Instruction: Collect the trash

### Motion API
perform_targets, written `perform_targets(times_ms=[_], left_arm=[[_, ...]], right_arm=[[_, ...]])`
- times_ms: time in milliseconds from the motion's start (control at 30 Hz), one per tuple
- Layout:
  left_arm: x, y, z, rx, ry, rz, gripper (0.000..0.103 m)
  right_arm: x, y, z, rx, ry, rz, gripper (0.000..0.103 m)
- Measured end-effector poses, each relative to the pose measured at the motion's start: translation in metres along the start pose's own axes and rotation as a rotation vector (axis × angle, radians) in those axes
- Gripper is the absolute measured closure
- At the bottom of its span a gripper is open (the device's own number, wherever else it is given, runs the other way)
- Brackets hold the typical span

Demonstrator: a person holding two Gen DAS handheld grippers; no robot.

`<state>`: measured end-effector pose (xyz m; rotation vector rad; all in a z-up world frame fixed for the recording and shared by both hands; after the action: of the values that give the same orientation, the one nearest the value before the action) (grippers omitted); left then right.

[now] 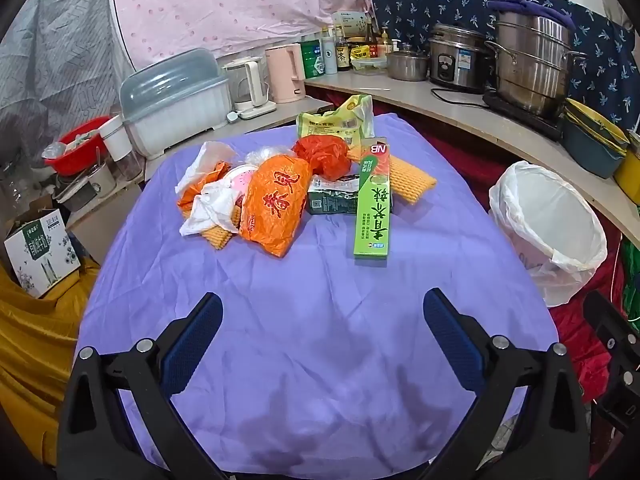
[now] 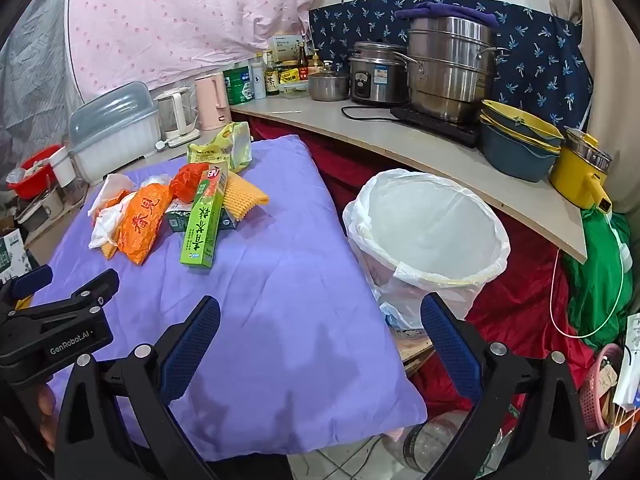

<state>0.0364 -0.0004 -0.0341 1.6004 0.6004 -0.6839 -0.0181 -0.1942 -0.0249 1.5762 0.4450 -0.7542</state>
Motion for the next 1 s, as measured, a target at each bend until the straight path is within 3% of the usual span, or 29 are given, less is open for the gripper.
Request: perform_targets(times_ms=[1000], left_arm=[[-0.008,0.006,0.013,0.030,-0.009,0.015,0.007]], right_arm=[[-0.002,0.004,0.014,0.011,-0.034,0.007,0.007]])
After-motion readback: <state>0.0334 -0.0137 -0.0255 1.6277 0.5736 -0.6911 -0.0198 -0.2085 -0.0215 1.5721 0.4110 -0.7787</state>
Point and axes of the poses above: each gripper's, at about its wrist camera, not at the fingertips, and x roughly the way its jaws point, z to its right, y to its top, the point moved 5 cm from there along x, roughly the way its jaws point, and after that the axes turned 3 degrees about -z, right-handed, at the moved point
